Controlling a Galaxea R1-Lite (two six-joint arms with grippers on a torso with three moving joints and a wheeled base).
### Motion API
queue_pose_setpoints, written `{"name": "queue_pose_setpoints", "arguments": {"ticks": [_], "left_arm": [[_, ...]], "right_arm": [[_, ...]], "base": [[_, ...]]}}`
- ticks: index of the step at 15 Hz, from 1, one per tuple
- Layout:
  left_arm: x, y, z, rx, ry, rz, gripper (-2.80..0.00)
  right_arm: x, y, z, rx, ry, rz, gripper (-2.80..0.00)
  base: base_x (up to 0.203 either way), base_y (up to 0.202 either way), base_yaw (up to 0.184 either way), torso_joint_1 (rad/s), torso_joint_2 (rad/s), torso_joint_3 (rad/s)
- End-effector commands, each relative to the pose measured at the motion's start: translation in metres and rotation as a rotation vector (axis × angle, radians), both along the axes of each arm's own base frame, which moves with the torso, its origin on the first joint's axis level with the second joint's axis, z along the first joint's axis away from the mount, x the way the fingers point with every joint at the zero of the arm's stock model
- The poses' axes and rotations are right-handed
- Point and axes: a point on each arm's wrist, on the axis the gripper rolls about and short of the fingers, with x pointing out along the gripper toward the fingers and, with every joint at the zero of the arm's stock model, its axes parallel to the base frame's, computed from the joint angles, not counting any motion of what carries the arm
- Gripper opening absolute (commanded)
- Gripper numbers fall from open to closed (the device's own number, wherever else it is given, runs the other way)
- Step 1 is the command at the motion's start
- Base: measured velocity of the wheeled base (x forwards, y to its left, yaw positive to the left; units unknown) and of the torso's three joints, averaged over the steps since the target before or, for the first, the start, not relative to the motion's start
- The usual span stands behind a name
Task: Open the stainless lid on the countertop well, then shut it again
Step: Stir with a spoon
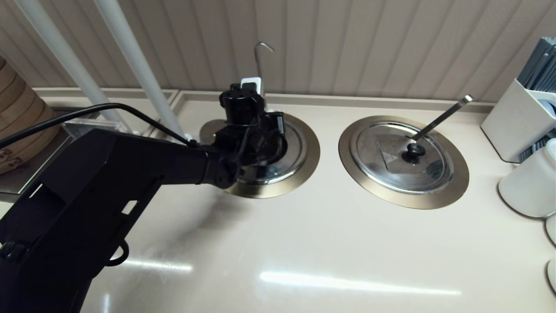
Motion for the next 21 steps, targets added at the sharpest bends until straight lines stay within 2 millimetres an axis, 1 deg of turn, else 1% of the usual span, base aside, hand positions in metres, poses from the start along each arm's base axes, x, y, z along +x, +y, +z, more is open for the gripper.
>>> {"name": "queue_pose_setpoints", "arguments": {"ticks": [1,3,6,8,10,11,14,16,17,18,21], "left_arm": [[-0.005,-0.002,0.007,-0.055,0.015,-0.038,-2.8],[-0.009,-0.001,0.013,-0.064,0.019,-0.055,-2.8],[-0.021,0.008,0.028,-0.092,0.101,-0.117,-2.8],[-0.018,0.016,0.024,-0.048,0.123,-0.097,-2.8],[-0.012,0.021,0.013,0.083,0.114,-0.061,-2.8],[-0.01,0.023,0.009,0.118,0.114,-0.024,-2.8],[-0.006,0.028,0.007,0.19,0.1,0.055,-2.8],[0.004,0.03,0.001,0.244,0.063,0.137,-2.8],[0.012,0.028,-0.004,0.267,0.013,0.19,-2.8],[0.017,0.027,-0.005,0.259,-0.052,0.229,-2.8],[0.018,0.012,-0.01,0.231,-0.088,0.211,-2.8]], "right_arm": [[0.0,0.0,-0.001,0.0,0.004,-0.001,-2.8],[0.0,0.0,-0.001,0.0,0.004,-0.001,-2.8],[0.0,0.0,-0.001,0.0,0.004,-0.001,-2.8],[0.0,0.0,-0.001,0.0,0.004,0.0,-2.8],[0.0,0.0,-0.001,0.0,0.004,0.001,-2.8],[0.0,0.0,-0.001,0.0,0.004,-0.001,-2.8],[0.0,0.0,-0.001,0.0,0.004,0.0,-2.8],[0.0,0.0,-0.001,0.0,0.004,0.001,-2.8],[0.0,0.0,-0.001,0.0,0.004,-0.001,-2.8],[0.0,0.0,-0.001,0.0,0.004,-0.001,-2.8],[0.0,0.0,-0.001,0.0,0.004,-0.001,-2.8]], "base": [[0.0,0.0,0.0,0.0,0.0,0.0],[0.0,0.0,0.0,0.0,0.0,0.0],[0.0,0.0,0.0,0.0,0.0,0.0],[0.0,0.0,0.0,0.0,0.0,0.0],[0.0,0.0,0.0,0.0,0.0,0.0],[0.0,0.0,0.0,0.0,0.0,0.0],[0.0,0.0,0.0,0.0,0.0,0.0],[0.0,0.0,0.0,0.0,0.0,0.0],[0.0,0.0,0.0,0.0,0.0,0.0],[0.0,0.0,0.0,0.0,0.0,0.0],[0.0,0.0,0.0,0.0,0.0,0.0]]}}
